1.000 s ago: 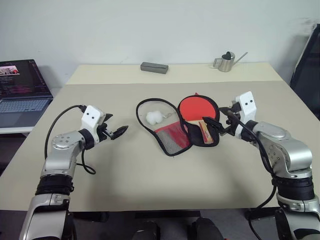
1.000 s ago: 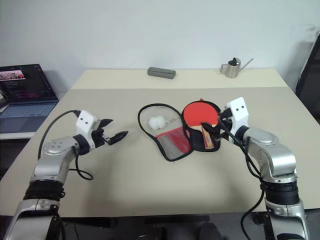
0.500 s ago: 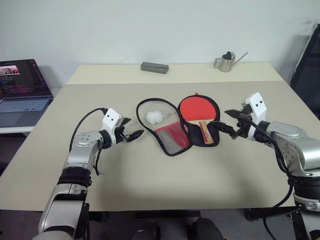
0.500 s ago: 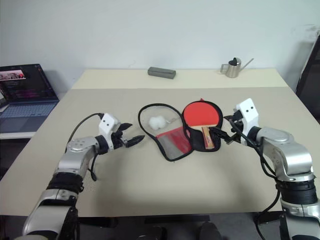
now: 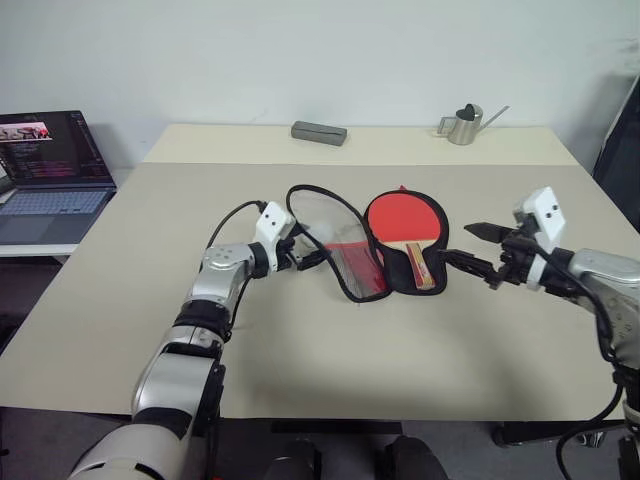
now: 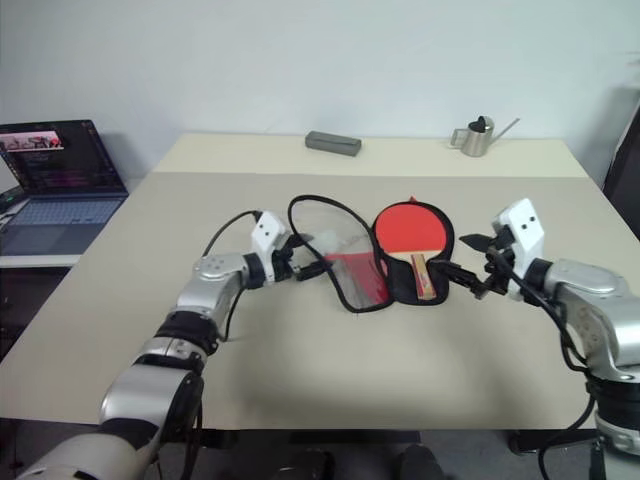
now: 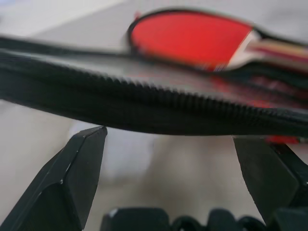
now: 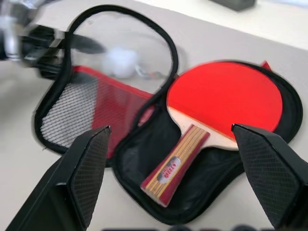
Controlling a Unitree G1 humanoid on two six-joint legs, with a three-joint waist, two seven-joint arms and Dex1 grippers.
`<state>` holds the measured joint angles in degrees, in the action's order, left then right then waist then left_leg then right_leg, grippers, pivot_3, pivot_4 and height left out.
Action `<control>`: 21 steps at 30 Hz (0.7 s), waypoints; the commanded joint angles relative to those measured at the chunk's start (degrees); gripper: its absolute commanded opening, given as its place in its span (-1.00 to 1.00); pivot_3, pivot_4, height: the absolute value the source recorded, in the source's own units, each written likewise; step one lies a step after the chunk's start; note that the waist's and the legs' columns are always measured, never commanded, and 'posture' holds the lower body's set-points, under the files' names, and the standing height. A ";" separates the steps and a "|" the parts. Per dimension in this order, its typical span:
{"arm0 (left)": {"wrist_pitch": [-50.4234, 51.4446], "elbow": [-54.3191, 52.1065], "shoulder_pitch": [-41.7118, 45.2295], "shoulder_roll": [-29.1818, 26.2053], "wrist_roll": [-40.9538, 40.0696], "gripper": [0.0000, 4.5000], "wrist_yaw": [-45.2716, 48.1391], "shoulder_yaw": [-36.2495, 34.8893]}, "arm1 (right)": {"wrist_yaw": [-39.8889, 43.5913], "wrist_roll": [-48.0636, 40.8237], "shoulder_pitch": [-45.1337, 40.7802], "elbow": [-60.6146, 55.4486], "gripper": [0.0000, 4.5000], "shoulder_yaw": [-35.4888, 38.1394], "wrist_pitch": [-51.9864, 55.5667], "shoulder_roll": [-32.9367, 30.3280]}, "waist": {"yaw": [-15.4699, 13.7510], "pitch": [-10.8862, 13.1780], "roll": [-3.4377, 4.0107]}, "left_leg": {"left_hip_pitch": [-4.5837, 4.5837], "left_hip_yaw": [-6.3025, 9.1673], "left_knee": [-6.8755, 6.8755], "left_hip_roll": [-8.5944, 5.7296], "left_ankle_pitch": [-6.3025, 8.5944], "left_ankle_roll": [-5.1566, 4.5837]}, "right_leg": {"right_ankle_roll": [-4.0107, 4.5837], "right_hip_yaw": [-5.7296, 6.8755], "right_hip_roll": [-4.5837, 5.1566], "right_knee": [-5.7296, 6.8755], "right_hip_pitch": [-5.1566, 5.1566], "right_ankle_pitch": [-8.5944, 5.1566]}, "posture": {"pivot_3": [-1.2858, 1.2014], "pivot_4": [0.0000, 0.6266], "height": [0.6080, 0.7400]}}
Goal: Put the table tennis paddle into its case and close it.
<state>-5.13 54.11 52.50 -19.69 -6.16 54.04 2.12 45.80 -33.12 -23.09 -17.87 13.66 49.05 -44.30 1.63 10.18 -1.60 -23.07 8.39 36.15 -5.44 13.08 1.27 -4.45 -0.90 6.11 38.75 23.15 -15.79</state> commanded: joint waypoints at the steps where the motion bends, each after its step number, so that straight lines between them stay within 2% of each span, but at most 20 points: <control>1: -3.02 2.44 3.74 1.19 0.83 1.00 1.07 0.13 | 2.78 -4.42 1.60 -3.63 0.95 4.84 0.04 -2.46 | 0.07 0.01 -0.02 | 0.00 -0.02 0.00 0.00 0.00 0.00 | 0.00 0.00 0.00 -0.01 0.00 0.00 | 0.03 -0.52 1.00; 6: -5.51 7.75 8.27 4.92 2.51 1.00 2.36 1.02 | 4.75 -7.40 5.50 -6.37 0.95 8.64 0.62 -6.60 | 0.09 0.04 -0.07 | 0.00 -0.24 0.02 0.02 0.00 -0.01 | -0.01 -0.01 0.00 0.00 -0.01 0.00 | 0.03 -0.52 1.00; 13: -7.29 13.59 13.25 9.70 4.84 1.00 2.27 1.79 | 4.01 -9.91 6.32 -7.17 0.95 11.78 0.97 -9.41 | 0.01 0.09 -0.16 | 0.00 -0.44 0.05 0.03 0.00 -0.01 | -0.02 -0.02 0.00 0.02 -0.02 0.00 | 0.03 -0.52 1.00; 21: -8.06 17.05 16.37 14.82 7.03 1.00 -1.43 1.93 | 3.10 -9.95 5.38 -6.53 0.95 10.23 0.34 -9.28 | 0.18 0.13 -0.21 | 0.01 -0.49 0.05 0.06 0.01 -0.01 | -0.05 -0.04 -0.01 0.02 -0.02 0.00 | 0.03 -0.52 1.00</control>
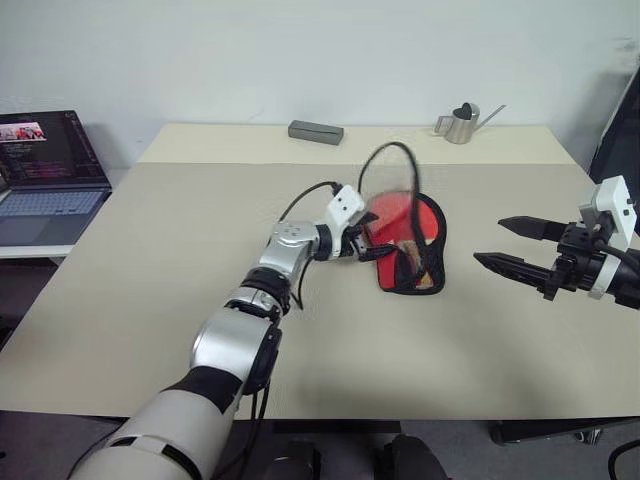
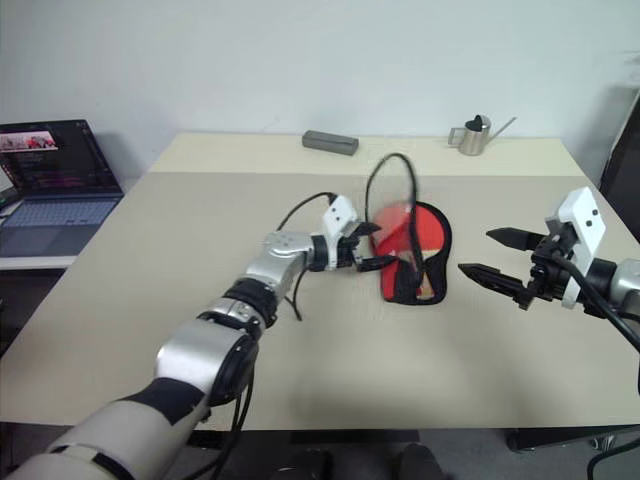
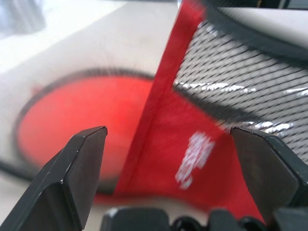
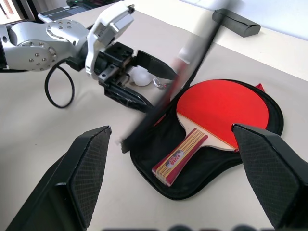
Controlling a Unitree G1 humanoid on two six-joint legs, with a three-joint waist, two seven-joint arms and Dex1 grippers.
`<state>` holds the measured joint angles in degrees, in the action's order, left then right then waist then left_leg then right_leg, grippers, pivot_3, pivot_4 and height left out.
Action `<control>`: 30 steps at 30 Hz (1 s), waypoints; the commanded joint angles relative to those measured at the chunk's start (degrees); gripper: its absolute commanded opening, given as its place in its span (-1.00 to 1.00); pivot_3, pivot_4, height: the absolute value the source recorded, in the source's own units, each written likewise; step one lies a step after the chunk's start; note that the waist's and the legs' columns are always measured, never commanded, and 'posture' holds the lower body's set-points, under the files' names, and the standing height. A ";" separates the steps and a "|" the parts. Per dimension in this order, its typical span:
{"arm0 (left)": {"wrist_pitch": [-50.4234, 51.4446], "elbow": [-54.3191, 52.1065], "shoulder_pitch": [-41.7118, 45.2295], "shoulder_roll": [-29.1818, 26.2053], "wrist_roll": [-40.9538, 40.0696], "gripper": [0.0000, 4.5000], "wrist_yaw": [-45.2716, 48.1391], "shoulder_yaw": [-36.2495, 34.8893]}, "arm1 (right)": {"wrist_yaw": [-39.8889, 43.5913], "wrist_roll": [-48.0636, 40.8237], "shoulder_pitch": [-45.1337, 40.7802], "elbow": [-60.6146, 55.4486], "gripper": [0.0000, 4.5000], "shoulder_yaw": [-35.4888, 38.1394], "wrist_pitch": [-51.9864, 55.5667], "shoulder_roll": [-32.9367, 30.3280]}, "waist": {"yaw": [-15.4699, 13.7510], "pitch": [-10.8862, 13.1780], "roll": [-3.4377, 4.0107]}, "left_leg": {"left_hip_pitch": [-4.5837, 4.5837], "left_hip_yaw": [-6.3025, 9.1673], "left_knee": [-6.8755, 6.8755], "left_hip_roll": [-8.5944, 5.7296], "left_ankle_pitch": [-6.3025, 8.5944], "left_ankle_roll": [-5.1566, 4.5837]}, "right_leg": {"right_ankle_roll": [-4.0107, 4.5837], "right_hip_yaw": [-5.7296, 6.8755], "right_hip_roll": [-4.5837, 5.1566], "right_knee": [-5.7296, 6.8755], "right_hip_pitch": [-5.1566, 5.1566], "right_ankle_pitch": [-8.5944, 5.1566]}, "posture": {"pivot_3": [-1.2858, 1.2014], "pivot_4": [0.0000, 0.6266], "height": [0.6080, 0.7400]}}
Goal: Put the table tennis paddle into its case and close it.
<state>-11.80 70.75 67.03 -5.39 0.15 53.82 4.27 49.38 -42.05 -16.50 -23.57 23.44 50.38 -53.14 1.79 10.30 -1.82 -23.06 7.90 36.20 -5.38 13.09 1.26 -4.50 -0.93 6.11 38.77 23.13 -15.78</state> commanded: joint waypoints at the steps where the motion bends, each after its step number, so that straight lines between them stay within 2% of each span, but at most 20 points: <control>1: -1.45 0.60 2.02 0.82 0.94 1.00 -1.58 -0.26 | -0.55 -0.97 -1.54 -0.67 0.95 0.23 -1.09 -0.40 | 0.02 0.00 0.00 | 0.01 -0.01 0.00 0.00 0.00 0.00 | 0.00 0.00 0.00 0.01 0.00 0.00 | 0.03 -0.52 1.00; 14: -1.85 0.82 1.82 3.02 1.94 1.00 -2.65 -0.50 | -1.44 -0.66 -3.78 0.94 0.95 -1.87 -2.31 0.05 | -0.09 0.00 -0.01 | 0.00 0.01 0.02 -0.02 0.00 0.00 | 0.00 0.00 0.01 0.02 0.00 0.00 | 0.03 -0.52 1.00; 19: -2.15 -0.77 1.40 2.06 0.95 1.00 -2.26 -1.64 | -2.21 -0.17 -4.47 1.75 0.95 -2.46 -2.57 0.57 | -0.06 0.00 0.00 | 0.01 0.00 0.02 -0.02 0.00 0.01 | 0.00 -0.01 0.00 0.04 0.00 0.00 | 0.03 -0.52 1.00; 25: -1.09 -6.28 -1.84 -1.23 -1.54 1.00 -0.83 -3.86 | -3.52 0.69 -4.88 2.47 0.95 -3.49 -3.49 1.84 | 0.06 0.00 0.00 | 0.02 0.01 0.02 0.00 -0.01 0.01 | 0.00 -0.02 0.00 0.07 0.02 0.00 | 0.03 -0.52 1.00; 30: 2.73 -16.66 -7.26 -3.90 -4.64 1.00 2.57 -4.61 | -5.47 0.19 -5.86 3.56 0.95 -4.49 -2.98 3.59 | 0.00 0.00 0.01 | 0.02 0.04 0.06 -0.02 -0.01 0.01 | 0.01 -0.05 0.00 0.08 0.02 0.01 | 0.03 -0.52 1.00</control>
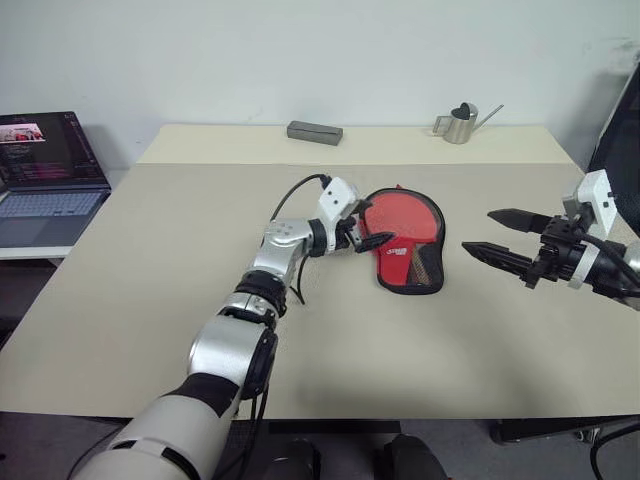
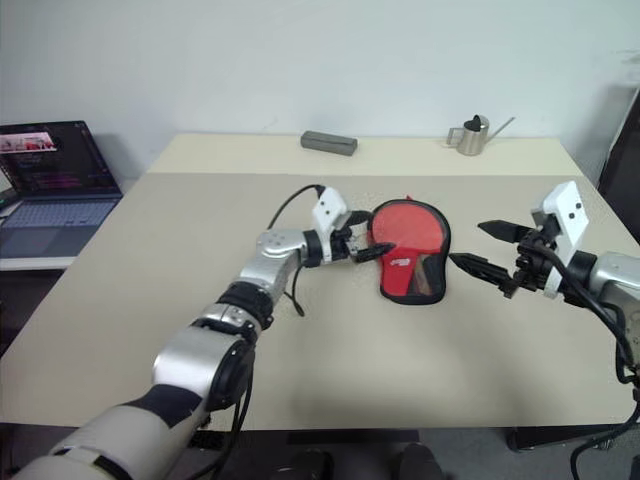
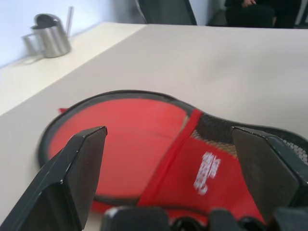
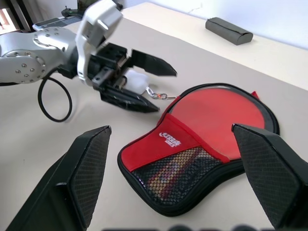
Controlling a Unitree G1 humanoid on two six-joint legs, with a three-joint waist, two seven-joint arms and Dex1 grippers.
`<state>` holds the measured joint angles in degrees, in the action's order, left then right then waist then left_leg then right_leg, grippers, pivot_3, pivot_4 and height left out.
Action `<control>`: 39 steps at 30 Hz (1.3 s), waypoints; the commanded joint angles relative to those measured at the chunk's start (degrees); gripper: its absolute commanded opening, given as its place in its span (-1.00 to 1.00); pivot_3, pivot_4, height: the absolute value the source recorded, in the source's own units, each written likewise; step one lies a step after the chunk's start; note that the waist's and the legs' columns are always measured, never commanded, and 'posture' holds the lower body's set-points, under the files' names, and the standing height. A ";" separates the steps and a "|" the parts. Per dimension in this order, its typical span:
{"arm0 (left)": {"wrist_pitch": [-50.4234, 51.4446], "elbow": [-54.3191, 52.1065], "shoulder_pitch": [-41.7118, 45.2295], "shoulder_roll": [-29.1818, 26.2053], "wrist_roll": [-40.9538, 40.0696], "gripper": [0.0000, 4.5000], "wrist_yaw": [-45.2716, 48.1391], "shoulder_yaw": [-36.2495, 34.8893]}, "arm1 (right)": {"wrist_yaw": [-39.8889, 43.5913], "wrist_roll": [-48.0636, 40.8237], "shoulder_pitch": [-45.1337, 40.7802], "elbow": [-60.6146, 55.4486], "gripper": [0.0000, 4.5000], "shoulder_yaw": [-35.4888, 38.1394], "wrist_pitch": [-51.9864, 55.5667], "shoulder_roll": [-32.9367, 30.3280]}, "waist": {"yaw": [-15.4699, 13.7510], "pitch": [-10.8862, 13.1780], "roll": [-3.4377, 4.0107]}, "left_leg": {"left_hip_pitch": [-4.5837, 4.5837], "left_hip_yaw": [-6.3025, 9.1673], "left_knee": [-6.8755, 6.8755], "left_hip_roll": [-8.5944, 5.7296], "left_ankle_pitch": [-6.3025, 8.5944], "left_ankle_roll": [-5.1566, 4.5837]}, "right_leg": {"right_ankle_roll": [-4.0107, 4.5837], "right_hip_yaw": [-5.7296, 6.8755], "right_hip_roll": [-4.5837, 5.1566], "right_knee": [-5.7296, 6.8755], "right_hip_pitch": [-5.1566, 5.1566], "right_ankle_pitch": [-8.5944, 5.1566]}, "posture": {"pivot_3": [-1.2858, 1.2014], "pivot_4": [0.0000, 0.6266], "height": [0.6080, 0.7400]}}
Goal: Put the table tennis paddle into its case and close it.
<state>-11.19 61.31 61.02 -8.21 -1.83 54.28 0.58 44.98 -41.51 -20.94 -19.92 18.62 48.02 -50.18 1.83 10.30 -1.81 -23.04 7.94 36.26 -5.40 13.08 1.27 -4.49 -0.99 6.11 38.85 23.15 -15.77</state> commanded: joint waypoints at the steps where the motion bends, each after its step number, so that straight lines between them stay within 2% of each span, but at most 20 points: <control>1: 3.85 -10.55 -2.34 -1.86 -4.08 1.00 3.42 -1.30 | -1.75 -0.57 -1.63 0.20 0.95 0.11 0.04 1.08 | -0.02 0.00 0.00 | -0.01 0.02 0.02 -0.01 0.00 0.00 | 0.00 0.01 0.00 0.01 0.00 0.00 | 0.03 -0.52 1.00; 8: 17.00 -30.55 -9.90 -9.26 -11.70 1.00 10.70 -2.37 | -6.10 -0.95 -2.69 2.74 0.95 -1.82 4.28 4.15 | 0.11 -0.01 0.02 | 0.00 0.21 0.05 0.02 0.00 0.00 | 0.01 -0.01 -0.01 0.03 0.00 0.00 | 0.03 -0.52 1.00; 16: 29.21 -47.98 -16.98 -17.93 -18.30 1.00 14.31 -2.55 | -11.76 2.63 -9.27 11.02 0.98 -7.15 6.72 9.48 | 0.05 -0.03 0.05 | 0.03 0.34 0.11 0.04 -0.01 0.01 | 0.07 -0.05 -0.05 0.09 0.00 0.04 | 0.03 -0.52 1.00; 21: 32.81 -53.53 -18.29 -22.34 -19.79 1.00 13.41 -3.65 | -13.53 7.20 -15.23 20.10 0.98 -10.53 5.13 12.44 | 0.04 -0.03 0.05 | 0.04 0.35 0.13 0.05 -0.01 0.01 | 0.10 -0.03 -0.06 0.09 -0.01 0.06 | 0.03 -0.52 1.00; 26: 35.16 -57.37 -18.81 -26.86 -18.27 1.00 11.41 -3.07 | -16.53 15.34 -19.97 31.58 0.98 -14.45 -0.39 16.31 | 0.23 -0.03 0.05 | 0.05 0.32 0.12 0.06 -0.01 0.01 | 0.12 -0.05 -0.07 0.08 0.01 0.07 | 0.03 -0.52 1.00; 39: 39.78 -63.27 -20.15 -28.49 -22.32 1.00 9.90 -3.17 | -12.03 26.12 -25.69 53.82 0.98 -18.19 -14.55 21.75 | 0.53 -0.02 0.06 | 0.05 0.27 0.10 0.08 -0.02 0.04 | 0.13 -0.07 -0.10 0.07 0.03 0.07 | 0.03 -0.52 1.00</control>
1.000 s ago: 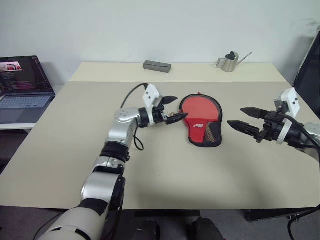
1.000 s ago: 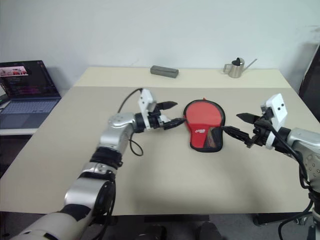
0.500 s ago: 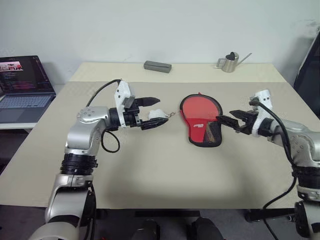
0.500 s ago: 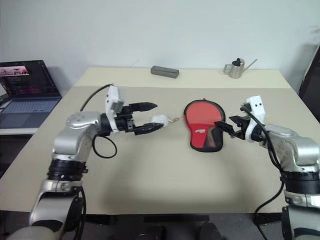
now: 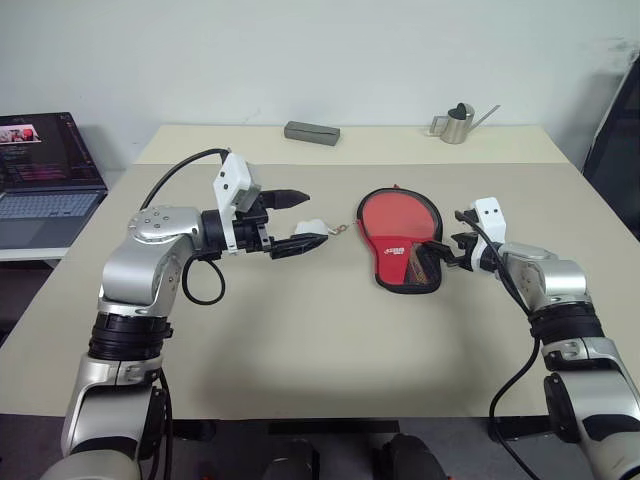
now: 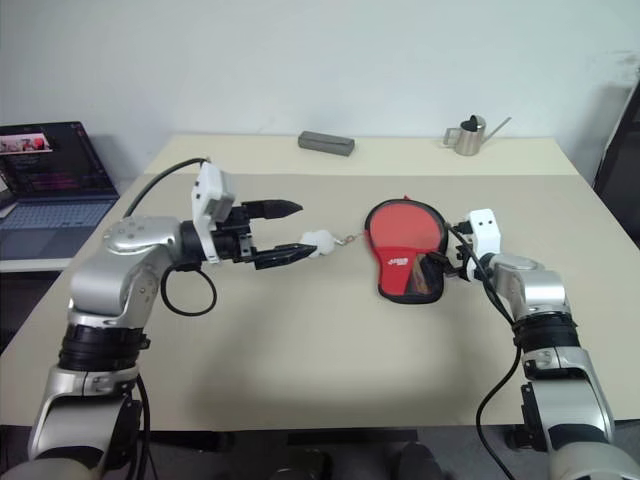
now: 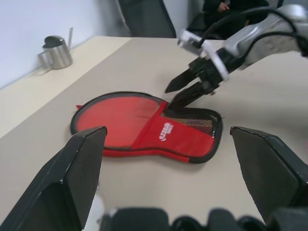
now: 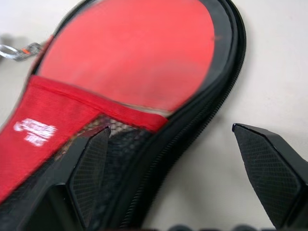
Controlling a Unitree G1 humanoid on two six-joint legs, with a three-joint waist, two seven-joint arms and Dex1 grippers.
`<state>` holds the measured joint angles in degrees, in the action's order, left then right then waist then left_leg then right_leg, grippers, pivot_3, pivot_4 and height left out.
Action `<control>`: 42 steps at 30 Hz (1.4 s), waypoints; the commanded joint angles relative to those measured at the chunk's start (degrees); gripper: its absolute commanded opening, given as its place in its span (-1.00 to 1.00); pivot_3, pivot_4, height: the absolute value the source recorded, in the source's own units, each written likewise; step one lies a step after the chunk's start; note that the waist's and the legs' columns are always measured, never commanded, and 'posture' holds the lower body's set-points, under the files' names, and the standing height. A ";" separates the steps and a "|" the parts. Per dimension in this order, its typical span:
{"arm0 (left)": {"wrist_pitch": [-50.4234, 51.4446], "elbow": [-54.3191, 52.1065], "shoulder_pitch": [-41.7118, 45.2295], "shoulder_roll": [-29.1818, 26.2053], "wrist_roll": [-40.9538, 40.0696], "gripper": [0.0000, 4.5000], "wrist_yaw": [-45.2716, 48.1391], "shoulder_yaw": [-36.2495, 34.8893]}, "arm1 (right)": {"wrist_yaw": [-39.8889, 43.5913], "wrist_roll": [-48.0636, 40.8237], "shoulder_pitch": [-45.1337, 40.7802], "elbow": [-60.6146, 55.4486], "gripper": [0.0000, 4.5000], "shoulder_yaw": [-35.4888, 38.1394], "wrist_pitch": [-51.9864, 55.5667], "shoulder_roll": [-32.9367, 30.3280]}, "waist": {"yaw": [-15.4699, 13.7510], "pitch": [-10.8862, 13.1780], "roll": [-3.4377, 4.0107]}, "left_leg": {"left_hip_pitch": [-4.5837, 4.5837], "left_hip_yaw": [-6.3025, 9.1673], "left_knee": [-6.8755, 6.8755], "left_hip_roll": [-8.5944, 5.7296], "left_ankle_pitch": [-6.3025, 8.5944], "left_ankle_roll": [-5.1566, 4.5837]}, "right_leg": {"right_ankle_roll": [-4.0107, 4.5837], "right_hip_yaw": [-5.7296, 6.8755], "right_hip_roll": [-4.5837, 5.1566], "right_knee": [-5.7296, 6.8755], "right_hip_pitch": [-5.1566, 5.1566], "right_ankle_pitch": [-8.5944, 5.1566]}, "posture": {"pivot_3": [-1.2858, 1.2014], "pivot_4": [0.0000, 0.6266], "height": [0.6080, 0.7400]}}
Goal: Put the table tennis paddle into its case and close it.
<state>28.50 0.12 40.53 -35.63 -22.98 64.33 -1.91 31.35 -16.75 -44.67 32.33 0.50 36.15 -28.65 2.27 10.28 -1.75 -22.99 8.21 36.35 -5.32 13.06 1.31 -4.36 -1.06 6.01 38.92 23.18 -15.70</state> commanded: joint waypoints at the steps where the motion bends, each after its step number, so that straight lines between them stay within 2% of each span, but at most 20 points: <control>1: 0.06 -2.06 0.35 -1.17 -1.14 1.00 -0.14 -0.57 | 2.21 1.85 -2.17 2.43 0.98 -0.31 -3.16 0.37 | 0.14 0.00 0.00 | 0.00 -0.01 0.00 0.00 0.00 0.01 | 0.00 -0.01 0.00 0.00 0.00 0.00 | 0.03 -0.52 1.00; 11: -0.83 -1.30 0.57 -0.84 -1.13 1.00 -0.18 0.26 | 5.81 6.76 -5.60 10.89 0.98 -2.66 -7.95 3.21 | 1.21 0.00 0.01 | 0.05 -0.05 0.00 0.03 -0.02 0.03 | 0.03 -0.05 -0.02 0.02 -0.01 0.02 | 0.03 -0.52 1.00; 22: -1.40 -0.44 0.61 -0.56 -0.99 1.00 -0.49 0.47 | 6.55 6.27 -12.16 21.55 0.98 1.34 -7.29 5.59 | 2.54 0.00 0.01 | 0.14 -0.17 0.01 0.21 -0.02 0.02 | 0.19 -0.16 -0.20 0.06 -0.01 0.15 | 0.03 -0.52 1.00; 28: -1.97 0.14 0.52 -0.63 -0.78 1.00 -0.48 0.60 | 6.17 8.26 -12.20 22.73 0.98 0.30 -8.25 5.59 | 2.54 -0.01 0.01 | 0.14 -0.19 0.01 0.20 -0.02 0.02 | 0.16 -0.20 -0.20 0.05 -0.01 0.17 | 0.03 -0.52 1.00; 31: -2.26 0.38 0.52 -0.51 -0.71 1.00 -0.50 0.77 | 5.79 9.38 -11.78 22.35 0.72 -0.41 -8.88 5.94 | 2.53 -0.01 0.01 | 0.14 -0.19 0.02 0.19 -0.02 0.02 | 0.16 -0.20 -0.20 0.06 -0.01 0.17 | 0.03 -0.52 1.00; 38: -2.78 0.50 0.27 -0.41 -0.65 1.00 -0.60 1.17 | 5.58 10.57 -11.69 21.21 -0.29 -0.98 -8.39 7.50 | 2.55 -0.02 0.02 | 0.19 -0.25 0.02 0.21 -0.02 0.03 | 0.14 -0.28 -0.22 0.06 -0.02 0.26 | 0.03 -0.52 1.00; 42: -2.88 0.51 0.20 -0.42 -0.61 1.00 -0.66 1.18 | 4.98 10.71 -12.03 21.29 -0.78 -0.72 -8.34 8.00 | 2.55 -0.02 0.02 | 0.21 -0.28 0.05 0.26 -0.06 0.08 | 0.15 -0.33 -0.30 0.05 -0.02 0.44 | 0.03 -0.52 1.00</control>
<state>26.75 0.95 40.51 -35.94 -23.46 64.13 -0.31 37.15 -7.38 -56.64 53.63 0.43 27.42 -21.10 4.82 10.26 -1.73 -22.77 7.91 36.42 -5.01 12.99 1.41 -4.20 -1.41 5.65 38.97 23.15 -15.23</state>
